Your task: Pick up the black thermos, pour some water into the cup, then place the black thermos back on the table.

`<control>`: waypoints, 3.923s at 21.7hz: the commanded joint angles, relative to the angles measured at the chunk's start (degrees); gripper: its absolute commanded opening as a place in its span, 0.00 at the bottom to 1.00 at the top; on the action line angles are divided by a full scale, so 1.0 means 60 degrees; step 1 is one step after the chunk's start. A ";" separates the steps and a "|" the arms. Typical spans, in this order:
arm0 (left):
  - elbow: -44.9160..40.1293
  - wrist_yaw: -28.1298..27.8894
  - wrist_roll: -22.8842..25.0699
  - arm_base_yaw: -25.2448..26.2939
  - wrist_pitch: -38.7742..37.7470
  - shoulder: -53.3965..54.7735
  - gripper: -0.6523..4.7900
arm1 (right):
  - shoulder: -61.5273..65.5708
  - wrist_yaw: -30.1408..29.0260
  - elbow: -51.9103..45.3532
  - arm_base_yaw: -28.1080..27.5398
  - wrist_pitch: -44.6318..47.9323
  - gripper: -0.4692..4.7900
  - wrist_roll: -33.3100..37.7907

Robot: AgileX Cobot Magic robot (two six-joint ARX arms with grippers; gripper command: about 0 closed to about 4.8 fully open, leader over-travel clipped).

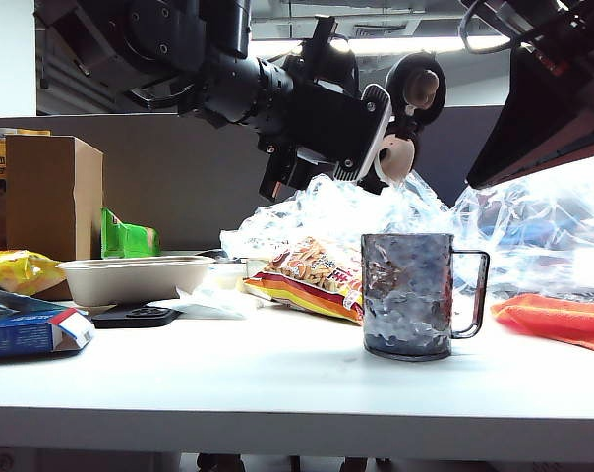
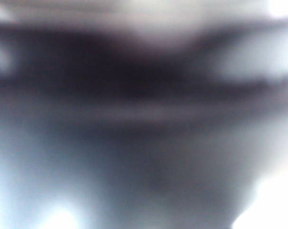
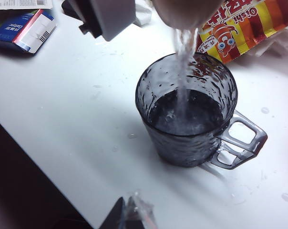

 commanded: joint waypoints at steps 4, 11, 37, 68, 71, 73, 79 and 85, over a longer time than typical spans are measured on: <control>0.0113 0.0076 -0.0040 -0.0018 0.0663 -0.0138 0.11 | -0.0029 -0.0025 0.0047 0.0004 0.0095 0.08 -0.0062; 0.0109 0.0073 -0.0583 -0.0018 0.0659 -0.0138 0.11 | -0.0029 -0.0025 0.0047 0.0004 0.0098 0.08 -0.0095; 0.0076 -0.1548 -0.8215 -0.0033 0.0142 -0.0138 0.11 | -0.0044 -0.0029 0.0047 0.0004 0.0368 0.08 -0.0306; -0.6641 -0.2823 -2.0036 0.0616 0.4379 -0.1781 0.11 | 0.0637 -0.0346 0.0047 0.0004 0.3887 0.08 -0.0051; -0.6645 -0.2758 -2.0294 0.0616 0.4328 -0.1555 0.42 | 0.0637 -0.0346 0.0047 0.0004 0.3883 0.08 -0.0051; -0.6641 -0.2758 -2.0294 0.0616 0.4524 -0.1555 0.48 | 0.0637 -0.0350 0.0047 0.0004 0.3883 0.08 -0.0051; -0.6645 -0.2259 -2.0291 0.0572 0.4510 -0.1559 1.00 | 0.0637 -0.0350 0.0047 0.0004 0.3850 0.08 -0.0055; -0.7311 -0.2342 -2.0487 0.0386 0.4510 -0.2273 1.00 | 0.0226 -0.0342 0.0051 0.0000 0.2907 0.08 -0.0098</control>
